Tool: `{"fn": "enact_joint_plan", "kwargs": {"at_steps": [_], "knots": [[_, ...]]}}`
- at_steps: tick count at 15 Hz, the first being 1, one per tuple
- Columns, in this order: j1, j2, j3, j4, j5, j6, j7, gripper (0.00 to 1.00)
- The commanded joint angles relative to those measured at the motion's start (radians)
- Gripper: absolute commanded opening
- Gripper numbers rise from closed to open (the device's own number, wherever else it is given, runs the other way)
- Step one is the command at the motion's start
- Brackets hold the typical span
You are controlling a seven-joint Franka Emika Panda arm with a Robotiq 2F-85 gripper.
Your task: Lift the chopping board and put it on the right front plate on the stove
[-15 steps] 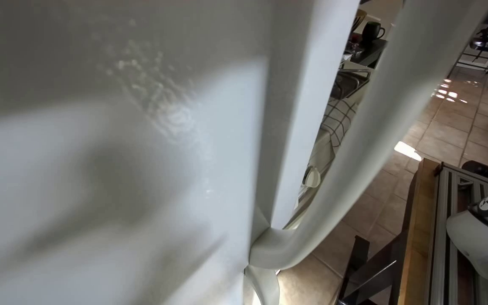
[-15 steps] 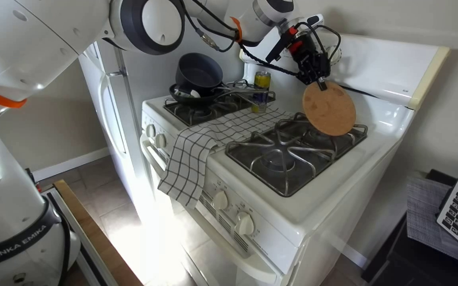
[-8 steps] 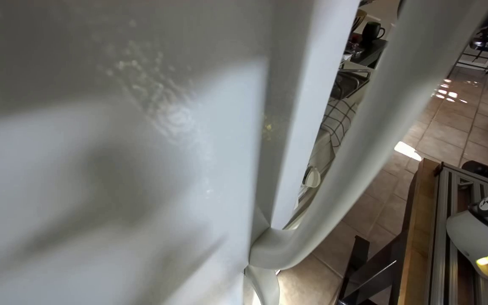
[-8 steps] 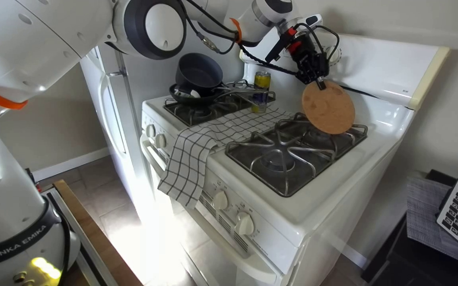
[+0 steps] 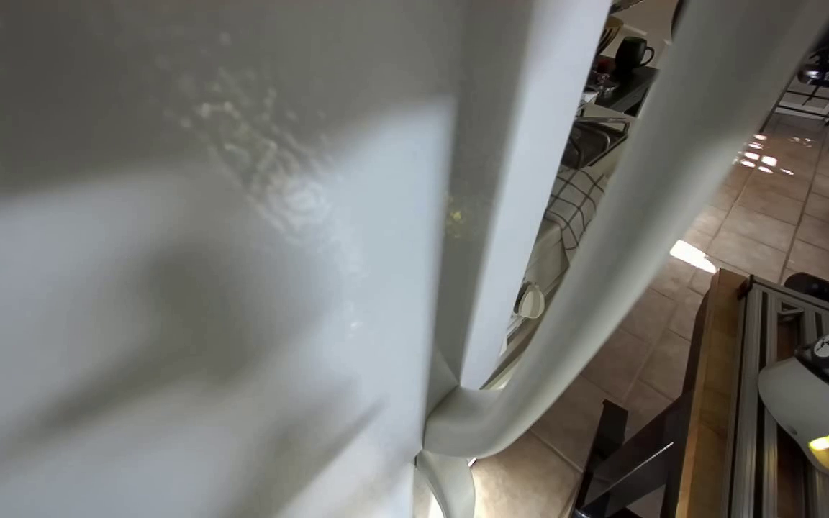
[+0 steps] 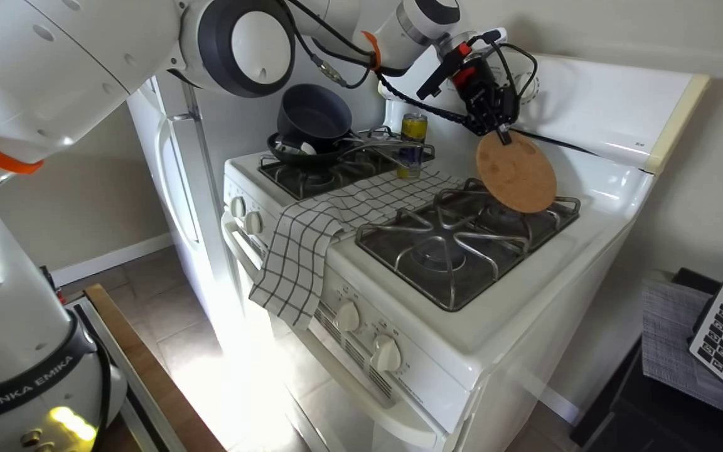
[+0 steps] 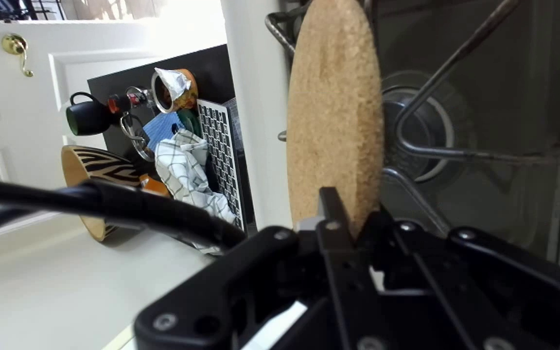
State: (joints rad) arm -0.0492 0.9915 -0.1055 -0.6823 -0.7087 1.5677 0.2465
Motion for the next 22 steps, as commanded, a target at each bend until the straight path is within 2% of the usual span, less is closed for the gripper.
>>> {"fn": "enact_joint_plan", "kwargs": {"at_steps": [1,8,14,21,22], "knots": [[-0.001,0.031,0.011,0.033,0.011,-0.057,-0.118,0.04],[0.017,0.059,-0.022,0.050,-0.021,-0.125,-0.166,0.04],[0.013,0.086,-0.042,0.075,-0.045,-0.090,-0.135,0.04],[0.021,0.107,-0.036,0.121,-0.037,-0.099,-0.150,0.04],[0.022,0.108,-0.034,0.123,-0.034,-0.102,-0.152,0.39]]}}
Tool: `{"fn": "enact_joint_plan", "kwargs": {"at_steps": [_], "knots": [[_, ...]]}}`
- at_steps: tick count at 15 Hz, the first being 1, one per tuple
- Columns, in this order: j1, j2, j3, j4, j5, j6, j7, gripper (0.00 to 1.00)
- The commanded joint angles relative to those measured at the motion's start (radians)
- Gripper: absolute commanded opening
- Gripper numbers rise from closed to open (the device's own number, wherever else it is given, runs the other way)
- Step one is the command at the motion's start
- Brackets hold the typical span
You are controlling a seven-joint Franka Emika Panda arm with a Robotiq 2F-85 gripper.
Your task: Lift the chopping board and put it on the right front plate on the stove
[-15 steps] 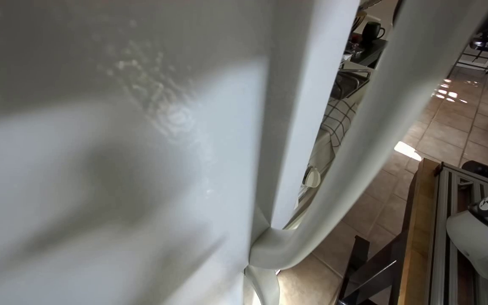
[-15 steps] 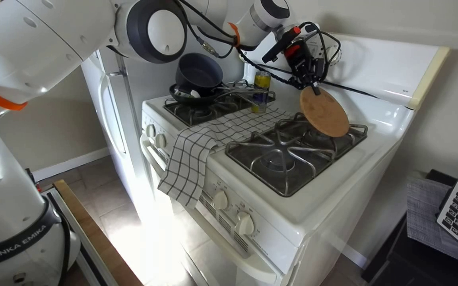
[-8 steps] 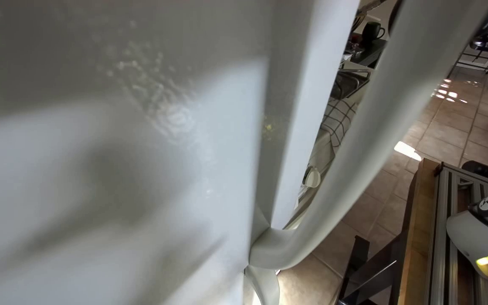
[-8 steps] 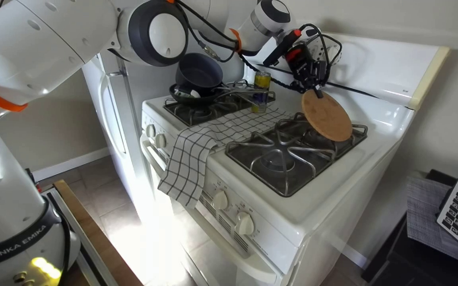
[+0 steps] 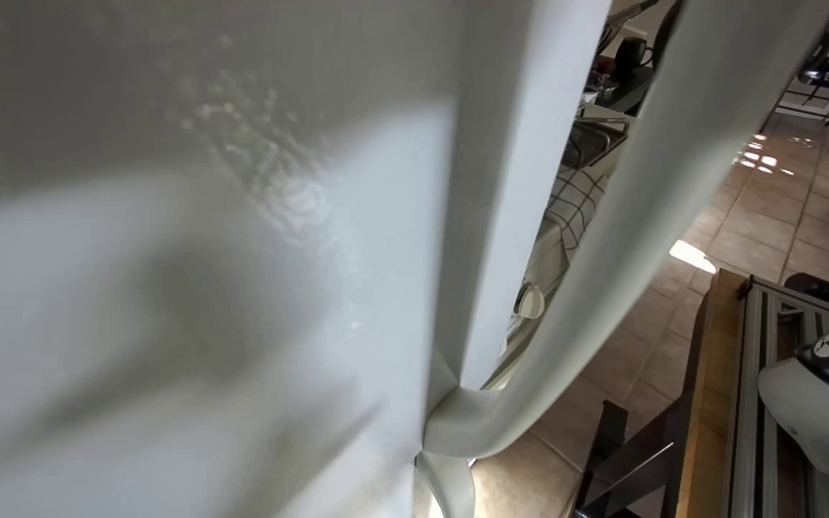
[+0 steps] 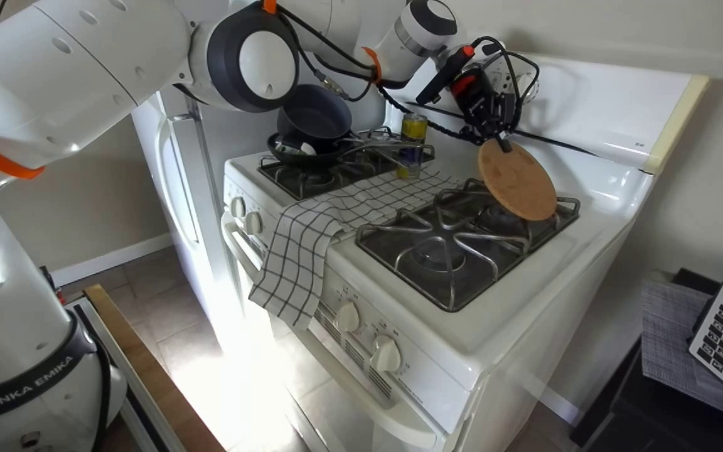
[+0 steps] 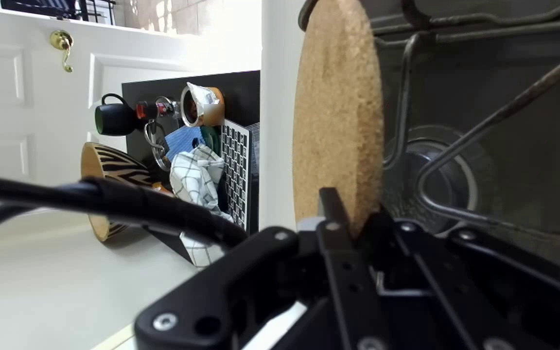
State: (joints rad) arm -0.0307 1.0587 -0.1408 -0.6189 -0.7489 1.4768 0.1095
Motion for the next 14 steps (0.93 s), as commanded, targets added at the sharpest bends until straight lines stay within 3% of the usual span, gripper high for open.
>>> {"fn": "enact_joint_plan", "kwargs": {"at_steps": [1,9,14], "knots": [[0.004,0.043,0.001,0.063,0.006,-0.009,-0.011,0.40],[0.000,0.016,0.010,0.118,0.015,0.057,0.017,0.99],[-0.027,-0.033,0.056,0.180,0.088,0.123,0.083,1.00]]}}
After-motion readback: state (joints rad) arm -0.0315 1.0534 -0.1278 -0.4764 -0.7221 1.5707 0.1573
